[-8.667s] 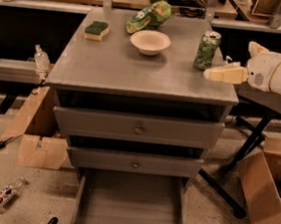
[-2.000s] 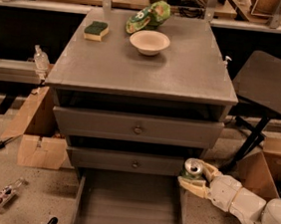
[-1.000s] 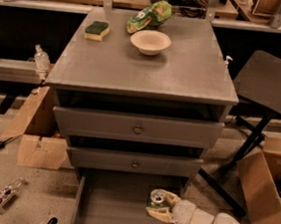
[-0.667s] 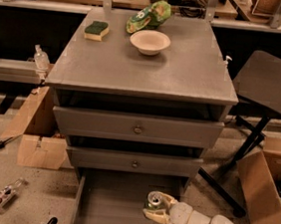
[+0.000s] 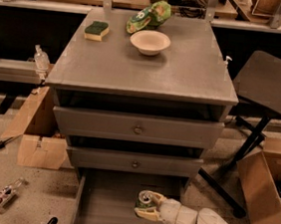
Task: Place green can into bottom drawer
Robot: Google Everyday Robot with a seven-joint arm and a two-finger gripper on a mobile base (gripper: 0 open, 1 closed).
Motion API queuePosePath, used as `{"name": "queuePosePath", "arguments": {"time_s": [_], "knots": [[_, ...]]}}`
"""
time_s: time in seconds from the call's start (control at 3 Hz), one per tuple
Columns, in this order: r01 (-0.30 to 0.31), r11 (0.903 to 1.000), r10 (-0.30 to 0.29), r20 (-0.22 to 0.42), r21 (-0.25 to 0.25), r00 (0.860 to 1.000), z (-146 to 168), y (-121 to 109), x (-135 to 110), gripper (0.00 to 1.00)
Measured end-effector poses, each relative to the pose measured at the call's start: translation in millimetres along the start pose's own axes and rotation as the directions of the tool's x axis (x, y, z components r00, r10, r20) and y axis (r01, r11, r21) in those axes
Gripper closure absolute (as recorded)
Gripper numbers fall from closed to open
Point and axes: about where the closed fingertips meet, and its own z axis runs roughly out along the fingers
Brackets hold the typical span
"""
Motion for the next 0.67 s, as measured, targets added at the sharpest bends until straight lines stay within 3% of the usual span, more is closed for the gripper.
{"name": "queuePosePath", "arguments": {"time_s": [0.33, 0.67], "knots": [[-0.011, 0.9874, 0.004, -0.042, -0.158, 0.999, 69.1, 0.9, 62.6, 1.0], [-0.017, 0.9676, 0.003, -0.056, -0.252, 0.998, 112.8, 3.8, 98.8, 1.0]]}}
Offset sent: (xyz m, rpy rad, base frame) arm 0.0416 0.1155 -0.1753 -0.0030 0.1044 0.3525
